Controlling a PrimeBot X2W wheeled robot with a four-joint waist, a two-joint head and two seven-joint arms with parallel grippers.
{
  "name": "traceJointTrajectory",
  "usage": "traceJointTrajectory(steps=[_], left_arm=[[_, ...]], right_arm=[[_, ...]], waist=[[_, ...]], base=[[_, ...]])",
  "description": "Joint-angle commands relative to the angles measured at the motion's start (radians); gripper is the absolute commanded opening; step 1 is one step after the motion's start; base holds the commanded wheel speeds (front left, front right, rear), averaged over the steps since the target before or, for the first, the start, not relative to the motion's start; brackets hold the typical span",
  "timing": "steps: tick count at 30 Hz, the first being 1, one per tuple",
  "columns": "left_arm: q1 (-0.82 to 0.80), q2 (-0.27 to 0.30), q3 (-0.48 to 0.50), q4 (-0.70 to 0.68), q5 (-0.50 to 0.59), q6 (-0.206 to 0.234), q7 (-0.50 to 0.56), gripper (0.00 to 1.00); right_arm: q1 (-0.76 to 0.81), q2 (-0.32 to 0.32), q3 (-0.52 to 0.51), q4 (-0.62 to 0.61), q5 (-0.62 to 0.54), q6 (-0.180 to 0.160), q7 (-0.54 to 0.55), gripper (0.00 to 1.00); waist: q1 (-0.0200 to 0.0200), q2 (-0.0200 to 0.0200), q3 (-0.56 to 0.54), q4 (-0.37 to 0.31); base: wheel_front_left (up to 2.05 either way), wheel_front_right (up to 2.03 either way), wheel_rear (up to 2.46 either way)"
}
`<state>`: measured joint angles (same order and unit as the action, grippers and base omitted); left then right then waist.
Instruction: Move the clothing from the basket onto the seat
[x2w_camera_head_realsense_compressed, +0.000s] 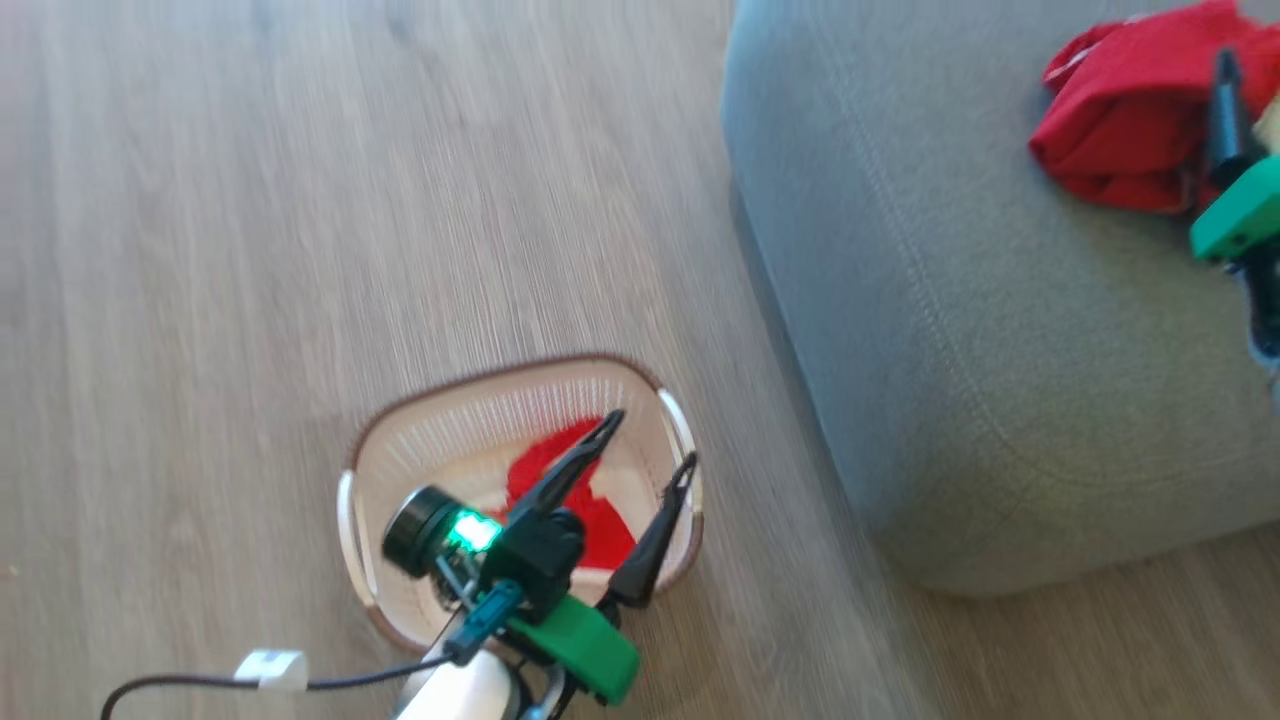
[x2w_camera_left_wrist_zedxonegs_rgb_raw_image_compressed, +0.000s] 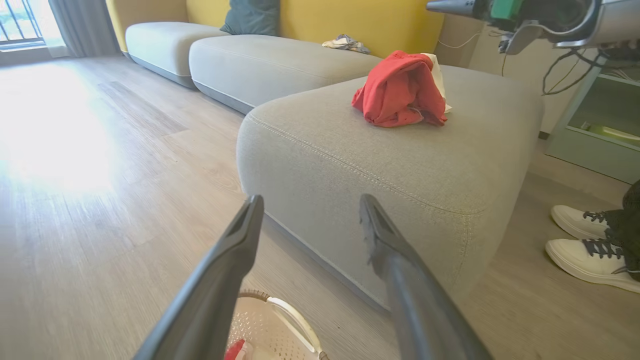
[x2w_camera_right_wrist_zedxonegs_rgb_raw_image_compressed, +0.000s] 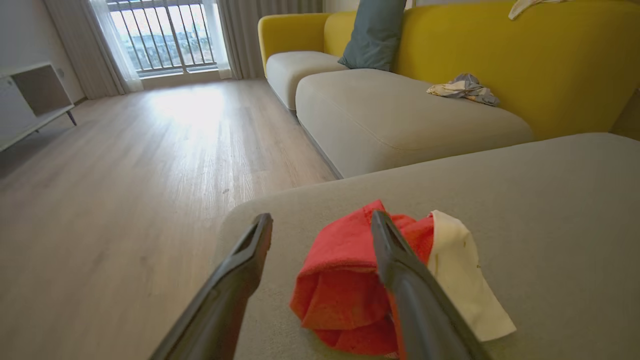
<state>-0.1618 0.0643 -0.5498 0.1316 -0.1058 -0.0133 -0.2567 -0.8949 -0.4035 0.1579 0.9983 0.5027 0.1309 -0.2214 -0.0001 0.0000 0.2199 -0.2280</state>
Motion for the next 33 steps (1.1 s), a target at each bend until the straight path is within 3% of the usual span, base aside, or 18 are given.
traceJointTrajectory(steps=[1, 8, 14, 23, 33], left_arm=[[0.005, -0.013, 0.047, -0.04, -0.005, 0.011, -0.005, 1.0], [0.065, -0.014, 0.126, -0.053, -0.035, 0.075, -0.005, 1.0], [0.092, -0.014, 0.173, -0.064, -0.044, 0.147, -0.005, 1.0], [0.095, -0.014, 0.294, -0.062, -0.068, 0.247, -0.005, 1.0], [0.138, -0.014, 0.349, -0.03, -0.053, 0.287, -0.005, 1.0]], right_arm=[[0.053, -0.031, 0.05, -0.104, 0.067, 0.0, -0.016, 1.0], [0.277, -0.096, 0.123, -0.433, 0.283, 0.0, -0.036, 1.0], [0.466, -0.092, 0.094, -0.646, 0.297, 0.0, -0.04, 1.0], [0.751, 0.08, -0.011, -0.903, 0.164, 0.0, -0.04, 1.0], [0.916, 0.24, -0.105, -0.901, 0.049, 0.0, -0.04, 1.0]], waist=[[0.0001, 0.0, -0.072, 0.011], [0.0001, 0.0, -0.171, 0.063], [0.0001, 0.0, -0.204, 0.103], [0.0001, 0.0, -0.219, 0.179], [0.0001, 0.0, -0.236, 0.231]], base=[[0.0, 0.0, 0.0], [0.0, 0.0, 0.0], [0.0, 0.0, 0.0], [0.0, 0.0, 0.0], [0.0, 0.0, 0.0]])
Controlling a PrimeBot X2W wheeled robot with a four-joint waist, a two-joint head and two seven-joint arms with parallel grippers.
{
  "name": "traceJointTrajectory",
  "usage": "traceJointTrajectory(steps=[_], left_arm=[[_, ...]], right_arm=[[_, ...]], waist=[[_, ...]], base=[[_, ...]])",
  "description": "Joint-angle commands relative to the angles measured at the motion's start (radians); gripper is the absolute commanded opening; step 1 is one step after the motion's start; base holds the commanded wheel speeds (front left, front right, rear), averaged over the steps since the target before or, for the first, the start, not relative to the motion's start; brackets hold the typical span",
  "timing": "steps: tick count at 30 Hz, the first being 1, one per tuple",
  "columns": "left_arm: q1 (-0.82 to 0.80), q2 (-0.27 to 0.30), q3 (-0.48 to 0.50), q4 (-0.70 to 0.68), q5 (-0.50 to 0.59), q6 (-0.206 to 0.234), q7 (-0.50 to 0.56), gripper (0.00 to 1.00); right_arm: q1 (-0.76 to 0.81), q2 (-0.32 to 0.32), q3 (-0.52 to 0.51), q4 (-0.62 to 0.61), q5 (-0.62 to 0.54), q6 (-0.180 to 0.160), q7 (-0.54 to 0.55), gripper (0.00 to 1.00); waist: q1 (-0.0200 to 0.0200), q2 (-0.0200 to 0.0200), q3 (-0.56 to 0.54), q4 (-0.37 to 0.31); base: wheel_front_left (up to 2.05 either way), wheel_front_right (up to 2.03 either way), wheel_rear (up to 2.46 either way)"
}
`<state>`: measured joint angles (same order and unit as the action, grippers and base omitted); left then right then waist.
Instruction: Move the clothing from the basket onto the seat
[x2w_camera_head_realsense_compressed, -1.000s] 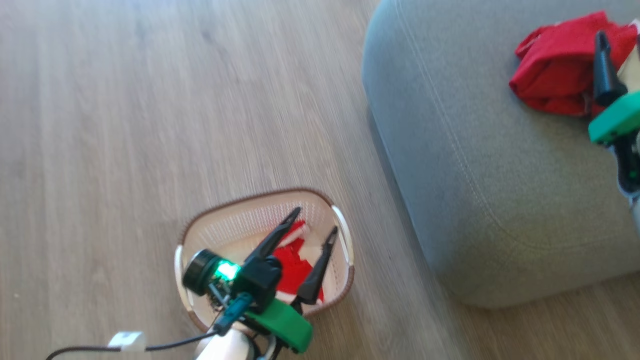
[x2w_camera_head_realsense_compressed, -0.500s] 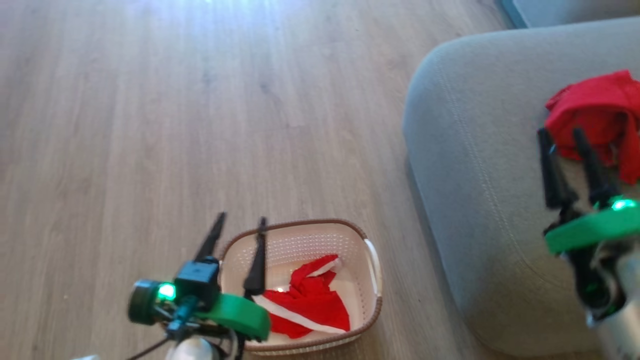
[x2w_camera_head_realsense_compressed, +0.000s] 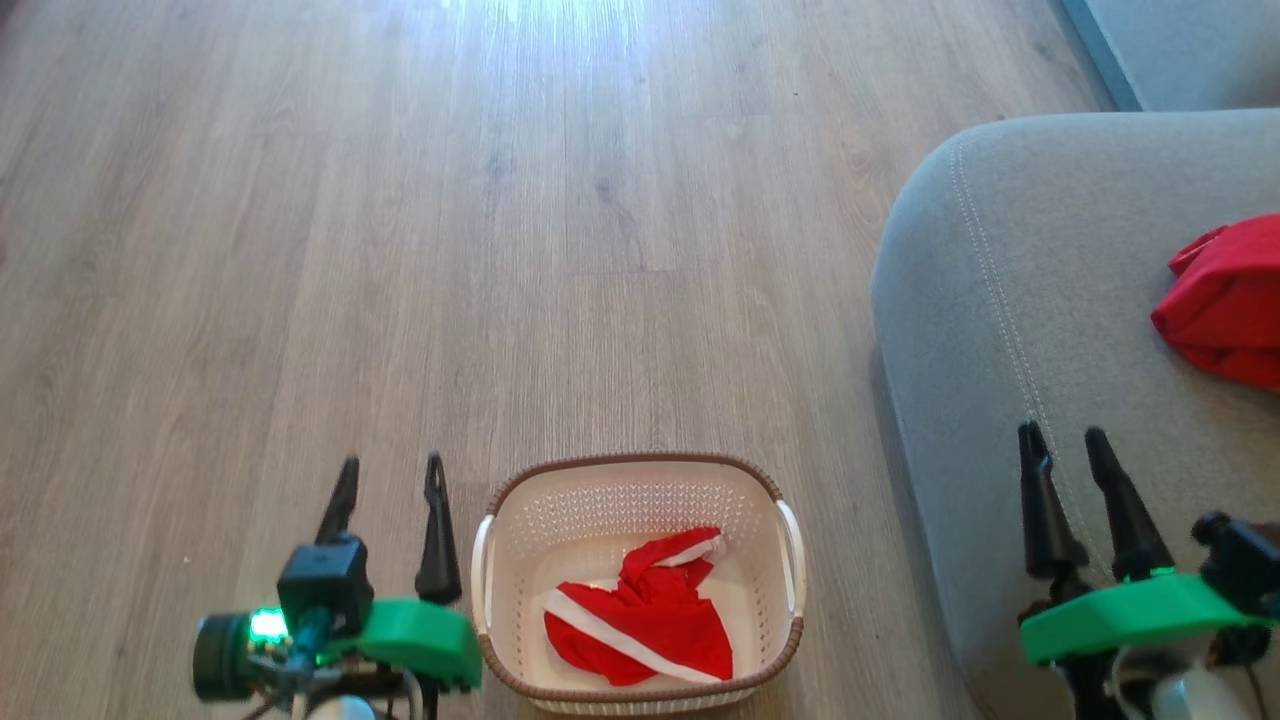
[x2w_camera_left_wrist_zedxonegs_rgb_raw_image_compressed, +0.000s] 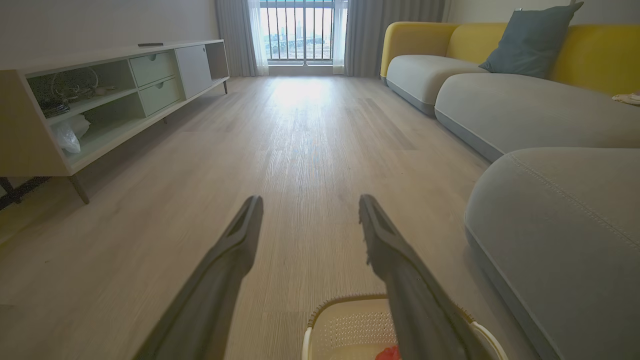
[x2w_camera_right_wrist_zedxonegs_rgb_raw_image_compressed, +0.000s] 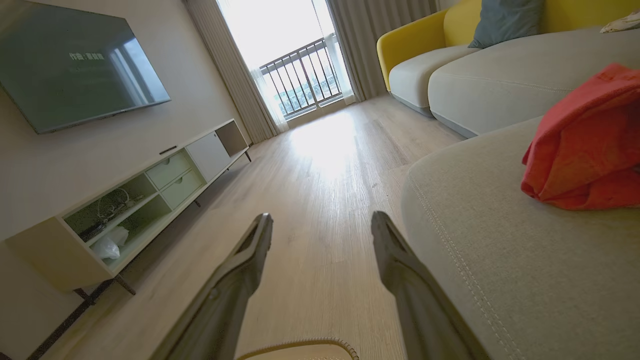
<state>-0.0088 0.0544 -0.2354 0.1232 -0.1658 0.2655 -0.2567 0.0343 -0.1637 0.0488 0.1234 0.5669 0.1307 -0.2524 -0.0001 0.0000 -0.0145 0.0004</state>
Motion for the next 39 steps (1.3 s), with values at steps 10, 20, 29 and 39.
traceJointTrajectory(steps=[10, 20, 29, 39], left_arm=[[0.008, -0.004, 0.01, 0.006, 0.011, 0.012, -0.005, 1.0], [0.004, -0.004, -0.001, 0.009, 0.016, 0.001, -0.005, 1.0], [-0.001, -0.004, -0.004, 0.007, 0.015, 0.001, -0.005, 1.0], [-0.006, -0.004, -0.003, 0.006, 0.015, -0.003, -0.005, 1.0]], right_arm=[[0.039, 0.062, -0.013, -0.009, -0.102, 0.0, -0.009, 1.0], [0.035, 0.068, -0.018, -0.011, -0.103, 0.0, -0.009, 1.0], [0.034, 0.067, -0.022, -0.014, -0.103, 0.0, -0.009, 1.0], [0.028, 0.069, -0.03, -0.016, -0.102, 0.0, -0.009, 1.0]], waist=[[0.0001, 0.0, 0.001, 0.019], [0.0001, 0.0, 0.011, 0.02], [0.0001, 0.0, 0.016, 0.024], [0.0001, 0.0, 0.022, 0.022]], base=[[0.0, 0.0, 0.0], [0.0, 0.0, 0.0], [0.0, 0.0, 0.0], [0.0, 0.0, 0.0]])
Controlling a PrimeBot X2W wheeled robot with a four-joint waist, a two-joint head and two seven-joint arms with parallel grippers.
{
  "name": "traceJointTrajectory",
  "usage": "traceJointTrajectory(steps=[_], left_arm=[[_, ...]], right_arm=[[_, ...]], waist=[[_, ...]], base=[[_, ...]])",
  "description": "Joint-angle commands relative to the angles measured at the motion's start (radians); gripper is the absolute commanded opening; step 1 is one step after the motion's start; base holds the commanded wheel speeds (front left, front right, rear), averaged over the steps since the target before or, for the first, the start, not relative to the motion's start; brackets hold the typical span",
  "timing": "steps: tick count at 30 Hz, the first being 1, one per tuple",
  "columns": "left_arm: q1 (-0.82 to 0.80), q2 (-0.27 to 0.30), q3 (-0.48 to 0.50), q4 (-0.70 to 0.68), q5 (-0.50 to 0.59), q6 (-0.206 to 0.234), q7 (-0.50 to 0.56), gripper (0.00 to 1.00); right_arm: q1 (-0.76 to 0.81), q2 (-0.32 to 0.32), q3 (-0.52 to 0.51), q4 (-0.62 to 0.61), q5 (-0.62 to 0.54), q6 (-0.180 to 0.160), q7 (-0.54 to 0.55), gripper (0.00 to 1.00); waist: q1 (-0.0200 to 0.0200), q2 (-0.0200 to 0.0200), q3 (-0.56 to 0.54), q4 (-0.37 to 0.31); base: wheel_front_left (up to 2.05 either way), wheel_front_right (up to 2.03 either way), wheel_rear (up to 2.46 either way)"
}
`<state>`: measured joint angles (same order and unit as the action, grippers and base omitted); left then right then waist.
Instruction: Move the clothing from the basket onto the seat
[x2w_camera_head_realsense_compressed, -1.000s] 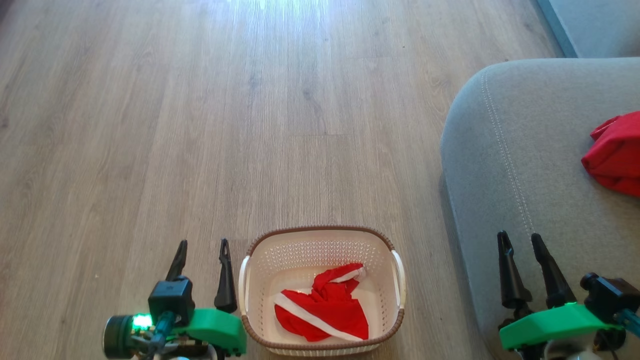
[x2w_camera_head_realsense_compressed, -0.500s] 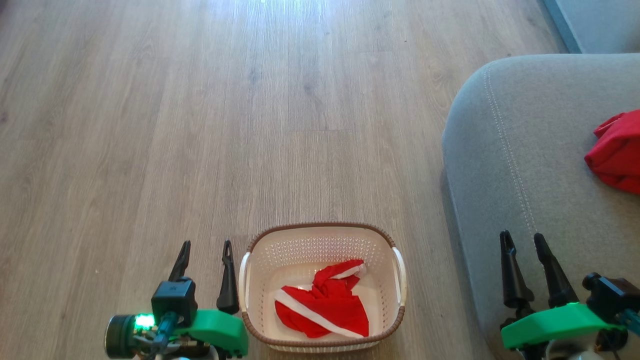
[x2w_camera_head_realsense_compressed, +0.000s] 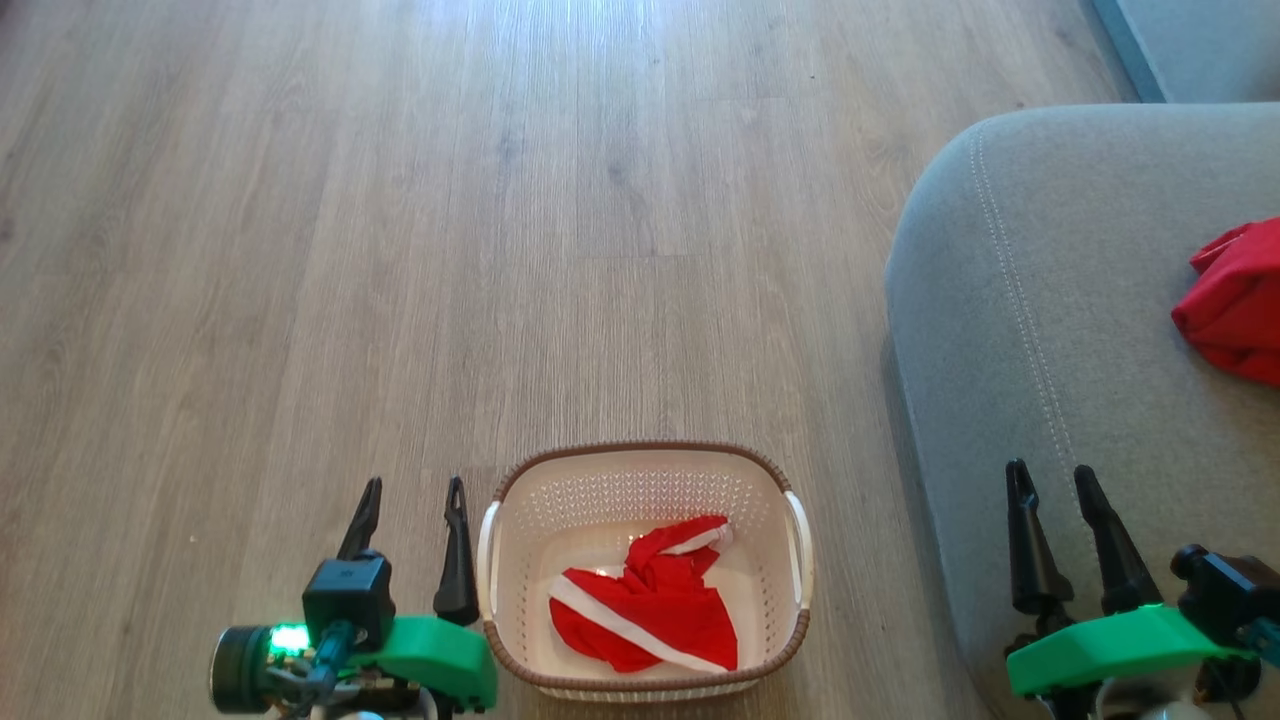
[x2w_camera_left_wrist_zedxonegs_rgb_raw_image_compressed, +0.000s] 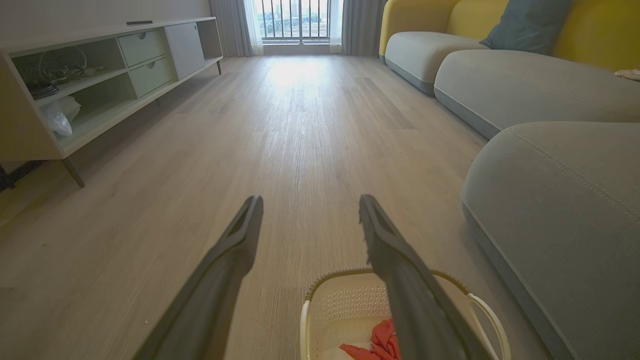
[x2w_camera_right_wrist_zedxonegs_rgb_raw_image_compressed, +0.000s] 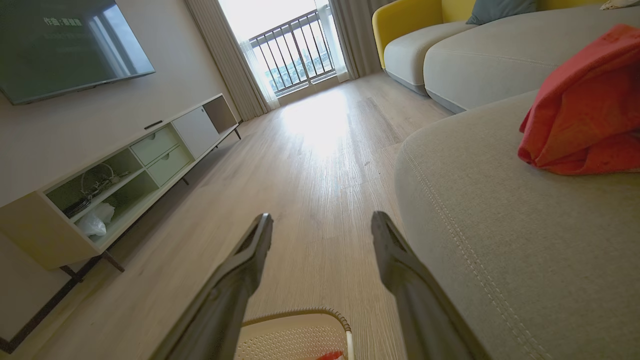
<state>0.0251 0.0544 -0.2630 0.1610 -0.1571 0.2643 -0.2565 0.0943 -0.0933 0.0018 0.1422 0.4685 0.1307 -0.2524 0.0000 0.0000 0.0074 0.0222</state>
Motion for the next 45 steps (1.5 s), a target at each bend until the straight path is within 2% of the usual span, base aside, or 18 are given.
traceJointTrajectory(steps=[1, 14, 25, 35, 45], left_arm=[[-0.039, -0.004, 0.026, -0.032, 0.001, -0.002, -0.005, 1.0], [-0.045, -0.004, 0.024, -0.028, 0.007, -0.009, -0.005, 1.0], [-0.092, -0.004, -0.031, 0.036, 0.029, -0.054, -0.005, 1.0], [-0.232, -0.004, -0.077, 0.193, 0.085, -0.1, -0.005, 1.0], [-0.46, 0.025, -0.118, 0.442, 0.17, -0.14, -0.005, 1.0]], right_arm=[[-0.033, -0.001, 0.017, -0.035, -0.003, 0.0, -0.009, 1.0], [-0.044, 0.001, 0.011, -0.037, 0.001, 0.0, -0.009, 1.0], [-0.079, -0.001, -0.004, 0.013, -0.031, 0.0, -0.009, 1.0], [-0.165, 0.017, -0.013, 0.013, -0.017, 0.0, -0.009, 1.0], [-0.245, 0.034, 0.024, -0.033, -0.053, 0.0, -0.009, 1.0]], waist=[[0.0, 0.0, 0.001, -0.001], [0.0, 0.0, 0.02, -0.01], [0.0, 0.0, 0.145, -0.061], [0.0, 0.0, 0.376, -0.138], [0.0, 0.0, 0.62, -0.22]], base=[[0.0, 0.0, 0.0], [0.0, 0.0, 0.0], [0.0, 0.0, 0.0], [0.0, 0.0, 0.0], [0.0, 0.0, 0.0]])
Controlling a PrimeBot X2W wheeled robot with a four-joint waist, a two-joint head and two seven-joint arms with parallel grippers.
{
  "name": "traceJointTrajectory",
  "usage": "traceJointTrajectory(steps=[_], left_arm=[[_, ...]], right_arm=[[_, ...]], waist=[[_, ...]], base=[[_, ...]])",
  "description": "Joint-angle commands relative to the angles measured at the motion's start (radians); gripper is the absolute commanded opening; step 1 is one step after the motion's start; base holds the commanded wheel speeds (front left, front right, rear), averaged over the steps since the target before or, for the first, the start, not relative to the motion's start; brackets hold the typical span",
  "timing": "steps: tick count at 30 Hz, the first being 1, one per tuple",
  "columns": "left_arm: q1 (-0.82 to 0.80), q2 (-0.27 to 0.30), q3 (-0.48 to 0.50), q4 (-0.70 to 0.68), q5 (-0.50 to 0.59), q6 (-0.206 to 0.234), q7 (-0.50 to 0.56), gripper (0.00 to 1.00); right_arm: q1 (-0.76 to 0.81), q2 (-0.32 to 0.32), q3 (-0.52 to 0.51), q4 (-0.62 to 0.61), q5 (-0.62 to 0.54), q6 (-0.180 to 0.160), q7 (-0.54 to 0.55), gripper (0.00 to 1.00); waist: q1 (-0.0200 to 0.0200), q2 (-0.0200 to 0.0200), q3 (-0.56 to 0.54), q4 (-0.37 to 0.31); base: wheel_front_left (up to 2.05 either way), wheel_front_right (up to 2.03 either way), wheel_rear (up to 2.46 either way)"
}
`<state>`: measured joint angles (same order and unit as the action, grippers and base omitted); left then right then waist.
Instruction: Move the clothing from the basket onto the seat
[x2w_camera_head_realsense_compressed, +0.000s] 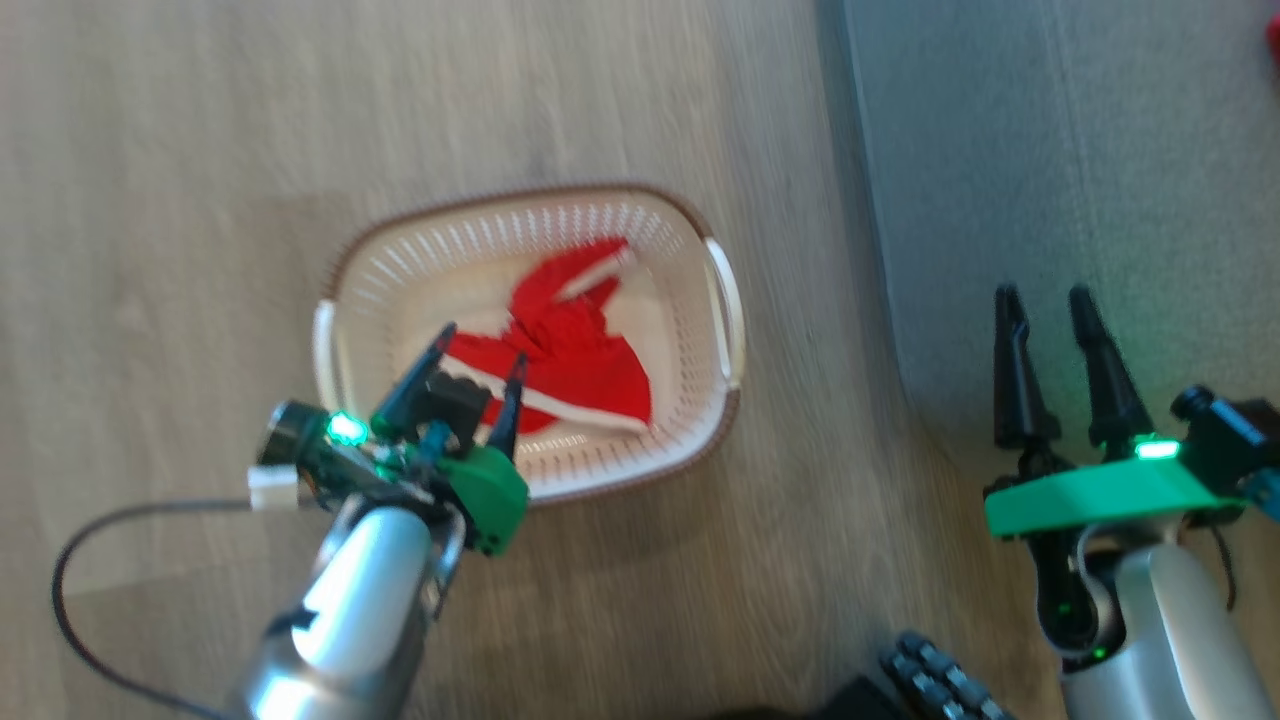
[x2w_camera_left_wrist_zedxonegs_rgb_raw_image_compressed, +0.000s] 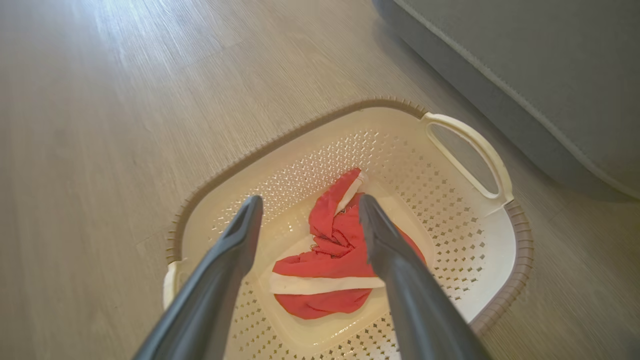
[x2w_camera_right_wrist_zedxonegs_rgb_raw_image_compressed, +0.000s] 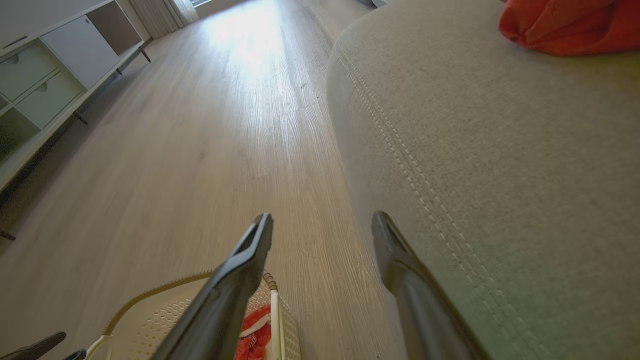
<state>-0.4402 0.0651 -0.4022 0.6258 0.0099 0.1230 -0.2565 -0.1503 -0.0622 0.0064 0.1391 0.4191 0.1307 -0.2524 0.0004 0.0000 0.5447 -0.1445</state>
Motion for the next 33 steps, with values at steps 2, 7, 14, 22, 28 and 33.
traceJointTrajectory(steps=[2, 7, 14, 22, 28, 33], left_arm=[[-0.045, 0.014, 0.027, 0.047, -0.01, -0.017, -0.005, 1.0], [-0.183, 0.039, -0.004, 0.215, 0.021, -0.051, -0.005, 1.0], [-0.339, 0.064, -0.051, 0.419, 0.059, -0.077, -0.005, 1.0], [-0.484, 0.112, -0.126, 0.626, 0.134, -0.059, 0.073, 1.0], [-0.512, 0.123, -0.159, 0.653, 0.153, -0.092, 0.174, 1.0], [-0.525, 0.137, -0.191, 0.661, 0.168, -0.125, 0.255, 1.0]], right_arm=[[-0.015, 0.006, 0.018, -0.04, 0.001, 0.0, -0.009, 1.0], [-0.048, 0.011, 0.036, -0.06, 0.011, 0.0, -0.009, 1.0], [-0.06, 0.012, 0.067, -0.069, 0.077, 0.0, -0.009, 1.0], [-0.076, 0.012, 0.135, -0.075, 0.148, 0.0, -0.009, 1.0], [-0.066, 0.012, 0.144, -0.081, 0.165, 0.0, -0.009, 1.0], [-0.053, 0.012, 0.146, -0.096, 0.175, 0.0, -0.009, 1.0]], waist=[[-0.0004, 0.0, 0.119, -0.071], [-0.0004, 0.0, 0.199, -0.116], [-0.0004, 0.0, 0.272, -0.175], [-0.0004, 0.0, 0.338, -0.263], [-0.0004, 0.0, 0.348, -0.277], [-0.0004, 0.0, 0.359, -0.282]], base=[[0.0, 0.0, 0.0], [0.0, 0.0, 0.0], [0.0, 0.0, 0.0], [0.0, 0.0, 0.0], [0.0, 0.0, 0.0], [0.0, 0.0, 0.0]])
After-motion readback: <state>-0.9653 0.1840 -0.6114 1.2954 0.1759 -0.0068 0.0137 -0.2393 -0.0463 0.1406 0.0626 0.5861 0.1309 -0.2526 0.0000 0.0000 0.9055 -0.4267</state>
